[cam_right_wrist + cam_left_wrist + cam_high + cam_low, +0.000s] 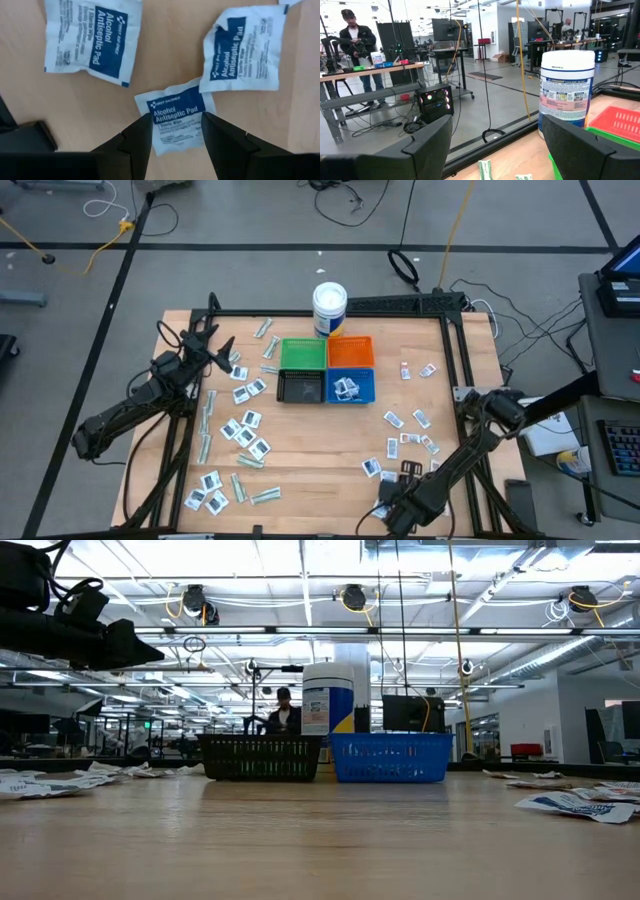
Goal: Pick & Place First Aid Supplies
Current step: Put the blue alcohol pad into the blue basket
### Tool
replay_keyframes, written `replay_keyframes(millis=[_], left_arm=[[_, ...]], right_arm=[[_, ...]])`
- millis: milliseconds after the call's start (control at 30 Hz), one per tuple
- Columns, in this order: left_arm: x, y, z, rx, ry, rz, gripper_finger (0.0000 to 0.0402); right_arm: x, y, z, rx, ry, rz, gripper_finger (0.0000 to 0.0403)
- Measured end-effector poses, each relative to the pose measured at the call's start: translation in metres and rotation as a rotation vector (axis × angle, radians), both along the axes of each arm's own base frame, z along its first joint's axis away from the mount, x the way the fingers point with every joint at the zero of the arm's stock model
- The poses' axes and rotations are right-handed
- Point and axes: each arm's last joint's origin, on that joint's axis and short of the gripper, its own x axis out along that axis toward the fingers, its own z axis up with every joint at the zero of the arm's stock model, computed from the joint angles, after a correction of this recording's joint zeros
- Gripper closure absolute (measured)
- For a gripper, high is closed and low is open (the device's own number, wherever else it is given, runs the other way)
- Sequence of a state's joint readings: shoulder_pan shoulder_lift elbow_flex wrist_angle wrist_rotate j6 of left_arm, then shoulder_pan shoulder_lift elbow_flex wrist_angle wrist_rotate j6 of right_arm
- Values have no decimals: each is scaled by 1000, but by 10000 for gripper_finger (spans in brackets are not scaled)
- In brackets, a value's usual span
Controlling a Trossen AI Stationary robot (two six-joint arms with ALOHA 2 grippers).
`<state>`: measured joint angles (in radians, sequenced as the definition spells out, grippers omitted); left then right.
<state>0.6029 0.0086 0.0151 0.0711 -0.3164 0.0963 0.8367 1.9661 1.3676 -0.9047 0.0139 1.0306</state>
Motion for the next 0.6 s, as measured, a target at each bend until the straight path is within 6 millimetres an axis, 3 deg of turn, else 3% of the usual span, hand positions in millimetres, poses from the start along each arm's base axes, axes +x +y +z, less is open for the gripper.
replay_keyframes(millis=[200,467,600], left_arm=[[0,0,0,0,-1,0,94],[0,0,0,0,-1,0,94],[0,0,0,0,-1,0,94]], right_arm=[[7,2,-7,84,-35,2,258],[7,0,-11,89,-29,-38,383],[6,0,-7,101,-40,-61,393]])
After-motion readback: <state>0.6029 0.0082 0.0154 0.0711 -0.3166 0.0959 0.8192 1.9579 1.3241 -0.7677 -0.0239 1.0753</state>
